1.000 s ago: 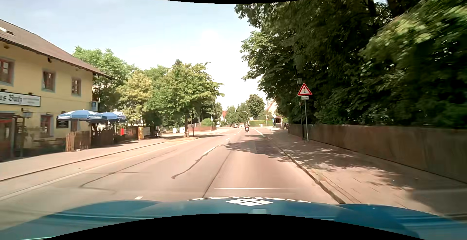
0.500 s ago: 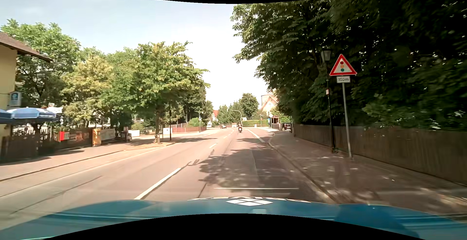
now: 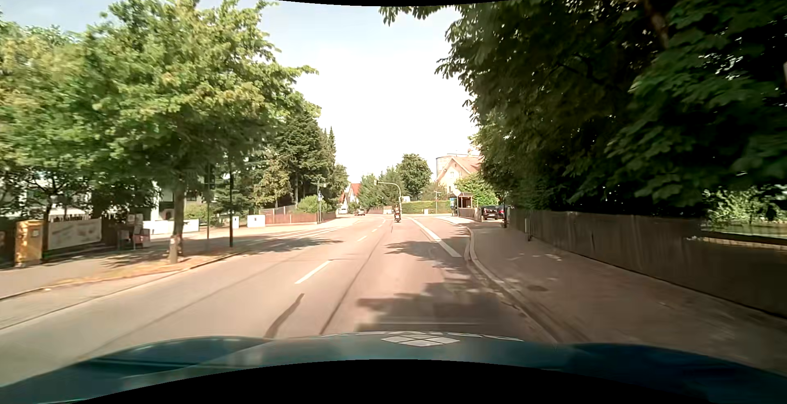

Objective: Follow the waypoints while adhering to traffic rules and regulations

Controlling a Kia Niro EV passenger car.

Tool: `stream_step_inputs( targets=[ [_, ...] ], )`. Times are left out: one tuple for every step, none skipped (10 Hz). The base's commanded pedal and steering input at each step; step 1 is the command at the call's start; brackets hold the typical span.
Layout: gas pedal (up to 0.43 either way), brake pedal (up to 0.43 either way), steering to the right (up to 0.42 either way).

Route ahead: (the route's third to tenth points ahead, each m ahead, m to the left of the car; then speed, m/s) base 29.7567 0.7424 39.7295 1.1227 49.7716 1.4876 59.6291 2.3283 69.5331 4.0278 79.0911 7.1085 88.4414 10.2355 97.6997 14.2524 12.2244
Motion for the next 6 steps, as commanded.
stream_step_inputs(
  targets=[
    [0.039,0.0,0.003],
    [0.039,0.0,0.002],
    [0.039,0.0,0.001],
    [0.039,0.0,-0.001],
    [0.039,0.0,-0.003],
    [0.039,0.0,-0.005]
  ],
)
